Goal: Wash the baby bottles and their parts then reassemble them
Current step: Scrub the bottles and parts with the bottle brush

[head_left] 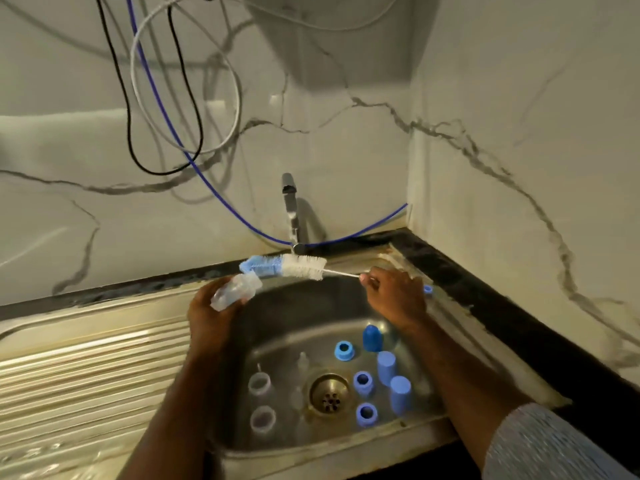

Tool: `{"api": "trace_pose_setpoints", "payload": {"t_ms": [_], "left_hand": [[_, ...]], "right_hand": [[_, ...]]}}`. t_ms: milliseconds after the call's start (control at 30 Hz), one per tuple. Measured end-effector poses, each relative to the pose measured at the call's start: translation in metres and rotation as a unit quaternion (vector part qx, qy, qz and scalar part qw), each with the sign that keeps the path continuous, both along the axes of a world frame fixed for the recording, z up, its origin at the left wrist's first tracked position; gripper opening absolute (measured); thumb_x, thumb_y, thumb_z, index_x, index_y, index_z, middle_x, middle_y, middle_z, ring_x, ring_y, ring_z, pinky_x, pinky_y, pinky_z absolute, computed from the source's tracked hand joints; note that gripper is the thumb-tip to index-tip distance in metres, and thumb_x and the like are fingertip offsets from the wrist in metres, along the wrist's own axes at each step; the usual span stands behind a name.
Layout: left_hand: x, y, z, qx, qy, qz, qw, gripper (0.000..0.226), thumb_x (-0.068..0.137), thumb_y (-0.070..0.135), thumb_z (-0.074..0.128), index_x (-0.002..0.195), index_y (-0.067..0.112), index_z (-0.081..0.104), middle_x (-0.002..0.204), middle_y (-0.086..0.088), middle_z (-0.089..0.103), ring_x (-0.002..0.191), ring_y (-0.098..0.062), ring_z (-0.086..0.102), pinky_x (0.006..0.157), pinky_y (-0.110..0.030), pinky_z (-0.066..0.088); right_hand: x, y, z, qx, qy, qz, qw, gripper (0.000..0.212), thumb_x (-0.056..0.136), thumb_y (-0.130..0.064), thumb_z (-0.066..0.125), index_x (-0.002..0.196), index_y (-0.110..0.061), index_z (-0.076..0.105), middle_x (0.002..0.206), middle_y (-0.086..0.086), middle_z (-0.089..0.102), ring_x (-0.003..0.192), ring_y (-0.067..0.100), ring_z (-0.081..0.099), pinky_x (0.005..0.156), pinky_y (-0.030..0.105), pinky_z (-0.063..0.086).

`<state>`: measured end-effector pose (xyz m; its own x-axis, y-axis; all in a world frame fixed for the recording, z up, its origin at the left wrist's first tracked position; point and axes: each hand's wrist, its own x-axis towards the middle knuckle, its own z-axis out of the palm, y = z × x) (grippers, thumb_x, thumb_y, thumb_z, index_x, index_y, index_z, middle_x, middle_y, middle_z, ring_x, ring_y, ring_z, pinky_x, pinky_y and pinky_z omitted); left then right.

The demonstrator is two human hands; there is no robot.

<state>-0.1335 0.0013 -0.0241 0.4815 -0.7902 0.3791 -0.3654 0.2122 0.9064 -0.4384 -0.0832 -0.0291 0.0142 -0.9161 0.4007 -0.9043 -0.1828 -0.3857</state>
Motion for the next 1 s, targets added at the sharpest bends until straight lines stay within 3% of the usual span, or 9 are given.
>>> {"api": "trace_pose_setpoints", "payload": {"t_ms": [67,167,267,467,633,800,900,1000], "left_hand": [[0.006,-0.001,-0.002,-0.009,-0.019,0.023,1.0,0.051,0.079,0.013,0.085,0.126,0.016,0.066,0.115,0.003,0.068,0.095,-0.002,0.064,0.079,-0.015,0.045],[0.016,-0.005,-0.006,-0.007,-0.05,0.051,0.997,0.049,0.083,0.005,0.08,0.129,0.005,0.064,0.127,-0.012,0.065,0.113,-0.023,0.061,0.095,-0.031,0.047],[0.026,-0.007,-0.008,0.01,-0.052,0.061,0.997,0.052,0.083,0.005,0.08,0.131,0.005,0.063,0.133,-0.016,0.062,0.122,-0.031,0.058,0.106,-0.046,0.048],[0.035,0.001,-0.004,0.03,-0.011,0.016,0.999,0.055,0.081,0.003,0.081,0.133,0.013,0.063,0.136,-0.009,0.061,0.125,-0.029,0.056,0.107,-0.053,0.048],[0.036,0.007,0.0,0.023,0.008,-0.017,1.0,0.055,0.08,0.002,0.081,0.13,0.014,0.064,0.129,-0.006,0.064,0.115,-0.023,0.06,0.096,-0.039,0.053],[0.048,0.01,-0.001,0.031,0.025,-0.058,0.997,0.051,0.079,0.004,0.082,0.12,0.03,0.066,0.118,0.007,0.064,0.109,-0.019,0.063,0.086,-0.034,0.057],[0.051,0.011,-0.001,0.039,-0.057,-0.086,0.994,0.049,0.082,0.004,0.079,0.124,0.025,0.065,0.124,0.001,0.064,0.116,-0.022,0.059,0.098,-0.045,0.052],[0.047,0.01,-0.003,0.057,-0.16,-0.13,0.977,0.048,0.085,0.008,0.078,0.129,0.021,0.063,0.123,0.004,0.064,0.111,-0.008,0.06,0.098,-0.039,0.051]], "right_hand": [[0.001,-0.008,-0.004,-0.018,-0.019,0.007,1.0,0.032,0.1,-0.047,0.047,0.09,-0.024,0.066,0.095,0.003,0.066,0.095,0.027,0.062,0.091,0.043,0.045],[-0.001,-0.016,-0.008,-0.01,-0.038,0.025,0.999,0.033,0.1,-0.048,0.047,0.077,-0.027,0.056,0.082,-0.001,0.062,0.084,0.023,0.06,0.09,0.043,0.045],[-0.002,-0.02,-0.011,0.009,-0.031,0.03,0.999,0.041,0.1,-0.051,0.044,0.069,-0.026,0.048,0.072,-0.006,0.058,0.077,0.021,0.057,0.091,0.043,0.041],[-0.022,-0.026,-0.018,0.025,-0.031,0.042,0.998,0.048,0.098,-0.054,0.049,0.063,-0.022,0.048,0.061,-0.009,0.051,0.068,0.019,0.052,0.083,0.04,0.039],[-0.026,-0.029,-0.021,0.034,-0.023,0.055,0.998,0.048,0.098,-0.055,0.05,0.065,-0.02,0.053,0.062,-0.008,0.054,0.063,0.01,0.049,0.09,0.044,0.043],[-0.023,-0.026,-0.02,0.046,-0.029,0.076,0.996,0.048,0.097,-0.055,0.05,0.066,-0.019,0.054,0.062,-0.005,0.056,0.067,0.017,0.054,0.091,0.047,0.046],[-0.023,-0.021,-0.017,0.053,-0.029,0.09,0.994,0.046,0.097,-0.053,0.052,0.067,-0.02,0.055,0.063,-0.004,0.057,0.068,0.018,0.055,0.09,0.045,0.045],[-0.014,-0.013,-0.017,0.065,-0.017,0.125,0.99,0.042,0.097,-0.052,0.053,0.071,-0.02,0.058,0.065,-0.005,0.058,0.072,0.019,0.057,0.086,0.041,0.042]]}}
